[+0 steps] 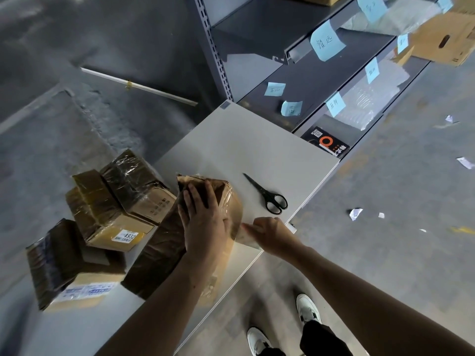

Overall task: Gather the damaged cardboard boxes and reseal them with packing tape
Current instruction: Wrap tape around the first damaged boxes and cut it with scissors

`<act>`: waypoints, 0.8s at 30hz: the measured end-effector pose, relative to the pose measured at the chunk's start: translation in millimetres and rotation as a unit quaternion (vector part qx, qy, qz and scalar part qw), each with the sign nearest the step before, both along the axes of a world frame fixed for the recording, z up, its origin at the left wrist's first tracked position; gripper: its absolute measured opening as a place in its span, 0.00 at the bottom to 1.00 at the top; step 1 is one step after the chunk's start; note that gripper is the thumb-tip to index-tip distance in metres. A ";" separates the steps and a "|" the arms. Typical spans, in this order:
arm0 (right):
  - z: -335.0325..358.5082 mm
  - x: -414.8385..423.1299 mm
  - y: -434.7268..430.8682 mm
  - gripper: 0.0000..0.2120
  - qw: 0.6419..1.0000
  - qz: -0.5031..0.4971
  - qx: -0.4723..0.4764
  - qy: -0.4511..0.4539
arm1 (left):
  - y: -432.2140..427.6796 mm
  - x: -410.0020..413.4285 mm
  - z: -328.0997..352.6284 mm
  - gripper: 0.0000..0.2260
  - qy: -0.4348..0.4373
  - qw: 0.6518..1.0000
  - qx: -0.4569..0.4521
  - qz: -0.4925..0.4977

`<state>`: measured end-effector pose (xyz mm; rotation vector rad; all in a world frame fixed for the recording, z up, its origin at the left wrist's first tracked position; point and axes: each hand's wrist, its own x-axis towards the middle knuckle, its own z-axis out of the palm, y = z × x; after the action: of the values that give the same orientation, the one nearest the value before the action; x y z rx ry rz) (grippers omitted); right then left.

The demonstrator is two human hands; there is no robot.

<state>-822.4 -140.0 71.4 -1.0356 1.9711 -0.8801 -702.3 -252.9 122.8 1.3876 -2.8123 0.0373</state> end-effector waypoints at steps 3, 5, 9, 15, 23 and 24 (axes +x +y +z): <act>1.6 3.9 -2.5 0.23 1.000 0.008 0.010 -0.017 | 5.7 -2.9 -2.5 0.46 0.000 1.000 -0.003 0.010; -2.9 5.1 -4.6 0.22 0.999 -0.024 0.006 -0.041 | 2.0 -3.3 -2.3 0.45 0.003 1.000 -0.011 0.001; -5.7 11.1 -11.2 0.23 0.999 -0.015 -0.003 -0.047 | -26.8 6.6 -3.7 0.45 0.014 0.996 -0.014 -0.082; -16.9 22.0 -12.9 0.21 0.997 0.001 0.017 -0.077 | -49.8 19.1 -0.6 0.42 0.013 0.984 -0.013 -0.175; -14.2 -10.7 -19.9 0.11 0.996 -0.072 -0.015 0.058 | -30.1 31.4 18.3 0.28 0.168 0.967 -0.010 -0.190; -16.2 -18.7 -21.7 0.08 0.989 -0.090 -0.040 0.113 | -26.2 33.2 21.9 0.25 0.188 0.962 -0.019 -0.196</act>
<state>-841.1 -161.7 55.2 -1.0528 2.2627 -0.9813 -669.1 -279.1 144.7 0.7134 -2.6788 -0.1550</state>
